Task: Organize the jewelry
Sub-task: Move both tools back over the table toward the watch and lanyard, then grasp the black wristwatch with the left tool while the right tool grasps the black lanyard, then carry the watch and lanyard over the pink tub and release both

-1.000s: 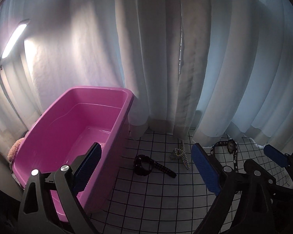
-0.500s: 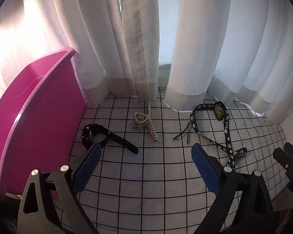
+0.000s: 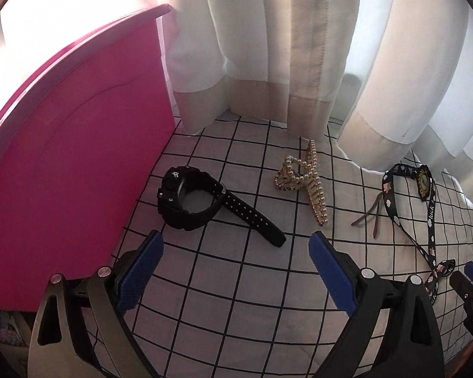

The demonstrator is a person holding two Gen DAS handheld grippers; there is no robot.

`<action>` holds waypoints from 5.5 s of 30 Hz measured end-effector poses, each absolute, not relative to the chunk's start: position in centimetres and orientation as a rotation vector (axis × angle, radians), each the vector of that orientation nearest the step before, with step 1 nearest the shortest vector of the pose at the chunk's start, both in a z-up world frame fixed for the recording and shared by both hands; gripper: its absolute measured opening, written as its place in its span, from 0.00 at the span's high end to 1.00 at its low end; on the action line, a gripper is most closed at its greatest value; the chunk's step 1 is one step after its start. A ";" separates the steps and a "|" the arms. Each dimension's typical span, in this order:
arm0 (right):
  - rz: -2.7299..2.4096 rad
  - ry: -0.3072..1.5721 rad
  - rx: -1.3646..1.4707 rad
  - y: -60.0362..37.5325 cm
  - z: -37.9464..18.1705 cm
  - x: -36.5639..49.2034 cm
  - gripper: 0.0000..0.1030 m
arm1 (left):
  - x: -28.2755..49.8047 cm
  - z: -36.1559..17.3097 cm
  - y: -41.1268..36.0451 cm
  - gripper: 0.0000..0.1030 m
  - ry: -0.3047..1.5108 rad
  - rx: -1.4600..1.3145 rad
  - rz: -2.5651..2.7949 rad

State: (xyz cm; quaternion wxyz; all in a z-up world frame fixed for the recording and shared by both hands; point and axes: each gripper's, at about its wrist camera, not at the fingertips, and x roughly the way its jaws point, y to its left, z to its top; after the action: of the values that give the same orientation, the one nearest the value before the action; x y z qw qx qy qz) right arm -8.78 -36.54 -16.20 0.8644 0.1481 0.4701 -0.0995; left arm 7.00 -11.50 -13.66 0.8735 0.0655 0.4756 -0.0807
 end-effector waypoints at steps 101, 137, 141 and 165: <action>-0.097 0.541 0.265 -32.1 0.2 -8.2 0.98 | 3.9 -4.3 -10.6 0.37 0.814 0.044 -0.341; 0.482 0.416 0.103 -3.3 16.2 12.0 0.98 | 12.8 9.2 13.4 0.37 0.692 -0.076 0.018; 0.462 0.577 0.081 -1.2 11.4 14.9 0.98 | 14.9 4.6 14.3 0.36 0.812 -0.115 0.023; 0.268 0.976 -0.007 0.8 -0.3 21.1 0.45 | 18.4 -4.7 16.0 0.17 1.046 -0.091 0.075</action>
State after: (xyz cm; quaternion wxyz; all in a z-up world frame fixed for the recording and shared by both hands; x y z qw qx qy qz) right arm 21.10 0.76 -0.26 0.8748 -0.0032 0.4673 0.1282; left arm 18.41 16.05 -4.69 0.8647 -0.0432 0.4991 0.0357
